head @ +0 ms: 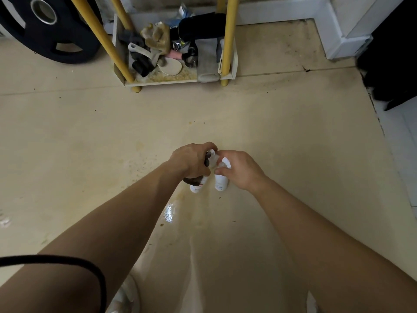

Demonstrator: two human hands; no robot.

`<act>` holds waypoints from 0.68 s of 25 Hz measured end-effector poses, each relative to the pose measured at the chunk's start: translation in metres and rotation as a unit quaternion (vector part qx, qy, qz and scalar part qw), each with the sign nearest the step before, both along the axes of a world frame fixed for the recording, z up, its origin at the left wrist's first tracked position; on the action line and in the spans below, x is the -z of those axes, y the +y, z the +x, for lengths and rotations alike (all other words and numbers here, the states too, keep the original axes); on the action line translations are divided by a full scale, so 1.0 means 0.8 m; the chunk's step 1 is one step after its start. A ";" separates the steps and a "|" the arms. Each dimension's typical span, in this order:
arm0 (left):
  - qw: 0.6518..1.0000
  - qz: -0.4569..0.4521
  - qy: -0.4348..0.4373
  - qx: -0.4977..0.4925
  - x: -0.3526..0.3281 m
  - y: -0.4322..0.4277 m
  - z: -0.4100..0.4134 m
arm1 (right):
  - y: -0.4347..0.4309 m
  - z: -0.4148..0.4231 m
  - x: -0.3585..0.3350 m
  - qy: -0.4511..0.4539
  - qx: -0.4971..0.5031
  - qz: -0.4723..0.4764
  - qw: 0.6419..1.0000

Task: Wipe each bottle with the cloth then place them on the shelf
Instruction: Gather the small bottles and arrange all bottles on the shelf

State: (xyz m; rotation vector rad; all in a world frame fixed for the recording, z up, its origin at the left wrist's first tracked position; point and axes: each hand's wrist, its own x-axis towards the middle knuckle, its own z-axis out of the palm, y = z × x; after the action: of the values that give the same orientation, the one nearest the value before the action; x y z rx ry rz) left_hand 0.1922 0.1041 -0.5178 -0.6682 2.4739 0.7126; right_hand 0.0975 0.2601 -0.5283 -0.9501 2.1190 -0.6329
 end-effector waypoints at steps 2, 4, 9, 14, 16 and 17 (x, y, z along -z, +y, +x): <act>0.999 -0.003 0.029 -0.026 0.008 0.001 0.002 | -0.006 0.002 0.001 -0.012 0.016 -0.001 1.000; 0.997 -0.020 0.061 -0.041 0.016 0.004 0.004 | -0.007 0.006 0.004 -0.015 0.029 -0.004 0.999; 0.992 -0.041 0.099 -0.060 0.025 0.005 0.008 | -0.011 0.013 0.006 -0.019 0.052 -0.015 0.998; 0.994 -0.039 0.084 -0.066 0.006 -0.005 0.002 | -0.021 0.000 -0.018 -0.054 0.069 -0.013 0.996; 0.992 -0.046 0.085 -0.080 -0.023 -0.006 0.001 | -0.025 -0.008 -0.047 -0.072 0.091 -0.020 0.993; 0.991 -0.047 0.082 -0.090 -0.046 -0.002 0.003 | -0.023 -0.010 -0.067 -0.075 0.111 -0.028 0.991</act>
State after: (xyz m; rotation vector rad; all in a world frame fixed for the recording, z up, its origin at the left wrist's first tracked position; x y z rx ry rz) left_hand 0.1944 0.1022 -0.4810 -0.9105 2.6334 0.7466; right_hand 0.0892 0.2418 -0.4744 -0.6774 2.0957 -0.8521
